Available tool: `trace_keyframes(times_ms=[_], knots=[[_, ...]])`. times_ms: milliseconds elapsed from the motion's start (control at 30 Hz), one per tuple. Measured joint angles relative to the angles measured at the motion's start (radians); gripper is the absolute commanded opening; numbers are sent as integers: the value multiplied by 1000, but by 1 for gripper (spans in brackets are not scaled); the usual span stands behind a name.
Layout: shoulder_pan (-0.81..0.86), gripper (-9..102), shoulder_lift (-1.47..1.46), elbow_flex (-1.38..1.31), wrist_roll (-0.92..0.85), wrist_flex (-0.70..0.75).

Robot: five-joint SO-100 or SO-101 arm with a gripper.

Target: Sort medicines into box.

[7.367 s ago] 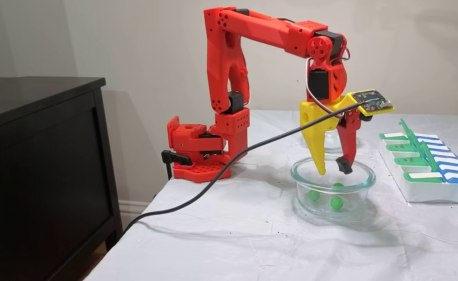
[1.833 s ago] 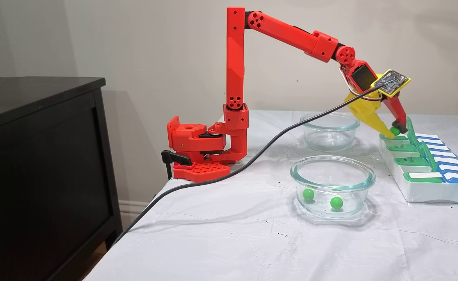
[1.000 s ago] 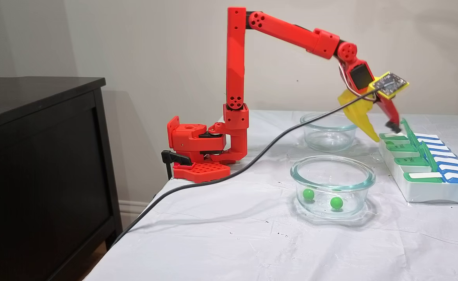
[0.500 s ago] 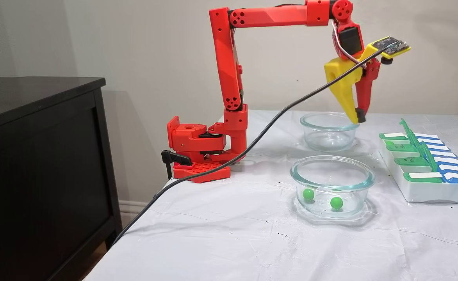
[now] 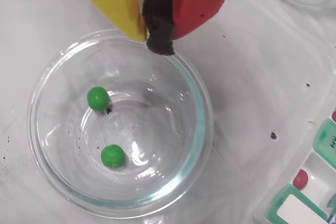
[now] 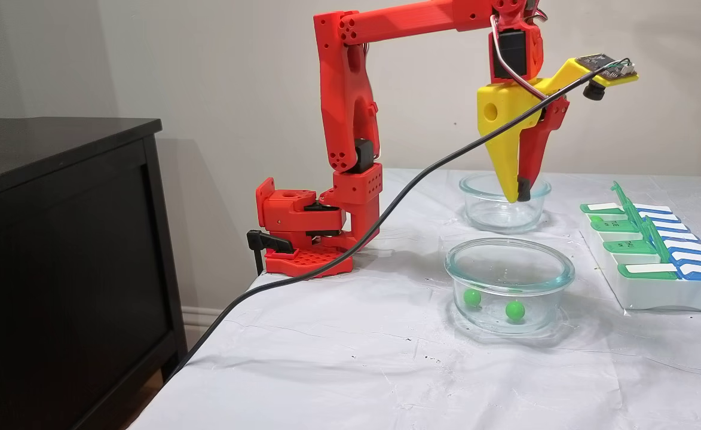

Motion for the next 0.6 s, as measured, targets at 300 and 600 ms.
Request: trace_keyframes(times_ms=[300, 600], knots=[[130, 20, 17, 227, -133, -84], [193, 22, 17, 242, -232, -137]])
